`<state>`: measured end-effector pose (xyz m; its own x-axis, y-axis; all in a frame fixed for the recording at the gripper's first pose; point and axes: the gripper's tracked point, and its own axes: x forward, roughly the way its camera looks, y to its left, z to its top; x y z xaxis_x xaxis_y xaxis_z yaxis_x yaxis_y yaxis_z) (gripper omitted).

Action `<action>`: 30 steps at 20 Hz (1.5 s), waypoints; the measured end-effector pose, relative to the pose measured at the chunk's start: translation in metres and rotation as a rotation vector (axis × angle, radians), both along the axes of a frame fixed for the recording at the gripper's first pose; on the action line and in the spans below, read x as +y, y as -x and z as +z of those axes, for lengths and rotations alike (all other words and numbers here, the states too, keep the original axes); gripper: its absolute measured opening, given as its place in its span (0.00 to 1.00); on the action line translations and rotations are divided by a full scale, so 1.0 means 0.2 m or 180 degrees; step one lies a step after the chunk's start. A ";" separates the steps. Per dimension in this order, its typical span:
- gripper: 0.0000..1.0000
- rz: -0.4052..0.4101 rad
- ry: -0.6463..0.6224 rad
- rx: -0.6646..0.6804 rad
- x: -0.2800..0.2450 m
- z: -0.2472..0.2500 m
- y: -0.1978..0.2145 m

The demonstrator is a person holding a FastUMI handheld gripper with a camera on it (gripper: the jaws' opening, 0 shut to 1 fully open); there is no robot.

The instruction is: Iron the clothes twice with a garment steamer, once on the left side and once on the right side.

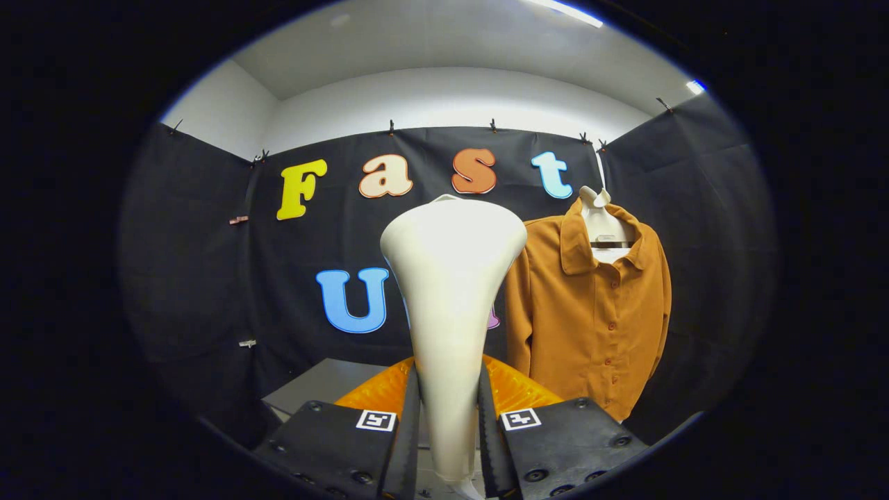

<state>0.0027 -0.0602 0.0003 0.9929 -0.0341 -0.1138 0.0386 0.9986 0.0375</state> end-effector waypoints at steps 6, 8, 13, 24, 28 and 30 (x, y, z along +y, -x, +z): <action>0.40 -0.0096 -0.0015 0.0042 0.07 -0.01 0.07; 0.40 -0.0118 0.0018 0.0021 0.07 0.00 0.07; 0.40 -0.0106 0.0053 -0.0033 0.10 0.03 0.09; 0.40 -0.0037 0.0094 -0.0023 0.09 0.02 0.09; 0.40 -0.0021 0.0064 -0.0040 0.09 0.03 0.10; 0.40 -0.0021 0.0061 -0.0044 0.08 0.04 0.10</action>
